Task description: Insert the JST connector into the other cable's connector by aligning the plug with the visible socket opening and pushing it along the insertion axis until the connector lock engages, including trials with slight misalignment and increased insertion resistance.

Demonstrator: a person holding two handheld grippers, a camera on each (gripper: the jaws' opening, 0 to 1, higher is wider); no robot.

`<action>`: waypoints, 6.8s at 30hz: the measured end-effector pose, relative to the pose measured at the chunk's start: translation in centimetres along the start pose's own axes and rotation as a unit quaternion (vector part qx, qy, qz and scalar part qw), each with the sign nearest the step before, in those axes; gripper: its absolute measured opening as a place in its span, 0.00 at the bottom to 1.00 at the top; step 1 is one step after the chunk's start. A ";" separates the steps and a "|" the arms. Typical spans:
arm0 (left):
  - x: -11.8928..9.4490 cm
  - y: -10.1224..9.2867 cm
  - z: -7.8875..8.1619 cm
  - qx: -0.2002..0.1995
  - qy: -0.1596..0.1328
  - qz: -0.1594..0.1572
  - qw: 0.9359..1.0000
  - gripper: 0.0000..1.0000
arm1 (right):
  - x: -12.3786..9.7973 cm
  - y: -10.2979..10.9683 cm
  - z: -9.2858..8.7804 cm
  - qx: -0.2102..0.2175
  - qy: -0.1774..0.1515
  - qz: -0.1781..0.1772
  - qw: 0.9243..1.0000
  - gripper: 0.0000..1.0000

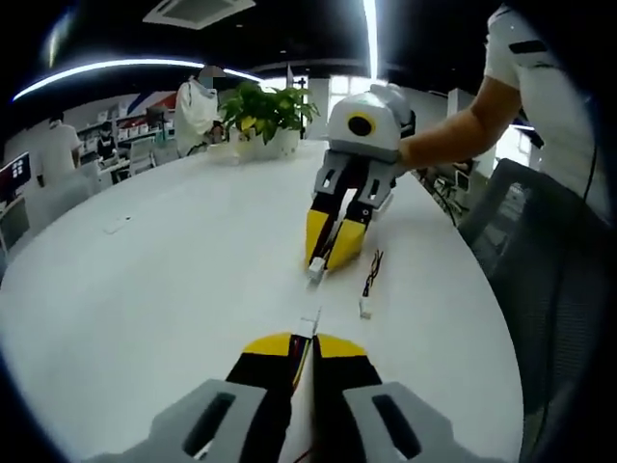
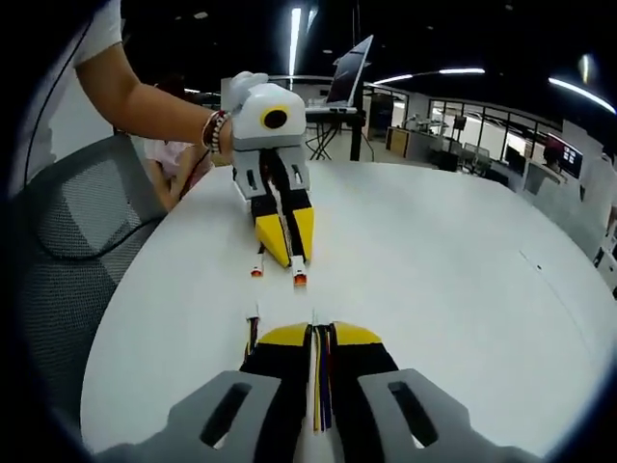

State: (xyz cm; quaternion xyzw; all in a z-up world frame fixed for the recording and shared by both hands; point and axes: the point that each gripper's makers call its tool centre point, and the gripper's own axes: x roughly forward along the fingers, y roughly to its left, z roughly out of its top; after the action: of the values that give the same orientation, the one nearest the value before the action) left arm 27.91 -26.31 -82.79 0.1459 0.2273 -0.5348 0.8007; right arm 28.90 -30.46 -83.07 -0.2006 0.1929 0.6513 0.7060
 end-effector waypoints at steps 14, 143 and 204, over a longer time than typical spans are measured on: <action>-1.0 -1.1 1.6 0.046 0.021 -0.003 0.999 0.01 | -0.3 2.6 2.2 -0.041 0.014 0.019 0.999 0.05; 1.4 3.7 0.4 0.072 0.100 0.044 0.991 0.09 | 1.3 -2.5 0.2 0.022 -0.011 -0.057 0.998 0.12; -0.1 -2.4 -2.0 0.027 0.053 0.024 0.998 0.00 | 1.9 4.1 -1.0 0.017 -0.005 -0.009 1.000 0.04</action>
State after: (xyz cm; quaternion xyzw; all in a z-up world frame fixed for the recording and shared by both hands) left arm 25.27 -26.14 -84.43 0.2014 0.2512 -0.5131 0.7957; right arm 24.96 -29.11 -85.07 -0.1872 0.1983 0.6423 0.7163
